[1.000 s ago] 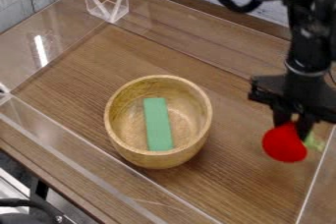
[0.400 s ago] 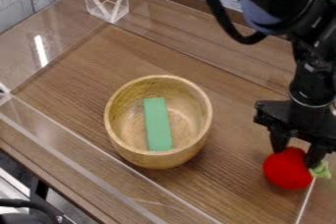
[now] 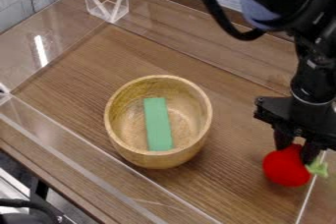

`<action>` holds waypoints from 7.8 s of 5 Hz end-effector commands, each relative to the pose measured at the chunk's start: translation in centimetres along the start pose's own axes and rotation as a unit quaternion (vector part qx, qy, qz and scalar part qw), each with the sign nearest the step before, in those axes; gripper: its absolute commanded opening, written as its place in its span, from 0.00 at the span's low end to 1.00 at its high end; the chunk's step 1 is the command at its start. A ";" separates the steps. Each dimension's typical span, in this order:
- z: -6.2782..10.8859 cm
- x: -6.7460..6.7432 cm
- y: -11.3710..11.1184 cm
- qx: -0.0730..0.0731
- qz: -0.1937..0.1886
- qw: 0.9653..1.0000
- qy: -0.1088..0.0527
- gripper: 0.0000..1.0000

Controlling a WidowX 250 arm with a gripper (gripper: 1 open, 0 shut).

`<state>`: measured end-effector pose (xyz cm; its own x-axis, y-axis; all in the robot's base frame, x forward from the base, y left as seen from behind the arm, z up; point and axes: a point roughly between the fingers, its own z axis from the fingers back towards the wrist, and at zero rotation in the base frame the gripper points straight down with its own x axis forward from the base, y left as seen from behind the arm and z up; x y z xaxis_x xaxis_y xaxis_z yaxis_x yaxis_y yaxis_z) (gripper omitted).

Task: Move the red fruit to the right

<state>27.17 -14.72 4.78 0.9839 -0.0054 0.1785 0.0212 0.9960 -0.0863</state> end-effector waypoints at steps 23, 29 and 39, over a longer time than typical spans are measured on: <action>3.6 10.9 17.8 0.068 0.120 0.979 -0.148 1.00; 3.4 10.4 18.6 0.054 0.127 0.976 -0.168 1.00; 3.4 9.8 5.7 -0.009 0.081 0.984 -0.159 0.00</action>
<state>35.32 -8.86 7.57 0.8965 0.1694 0.4095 -0.1245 0.9831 -0.1341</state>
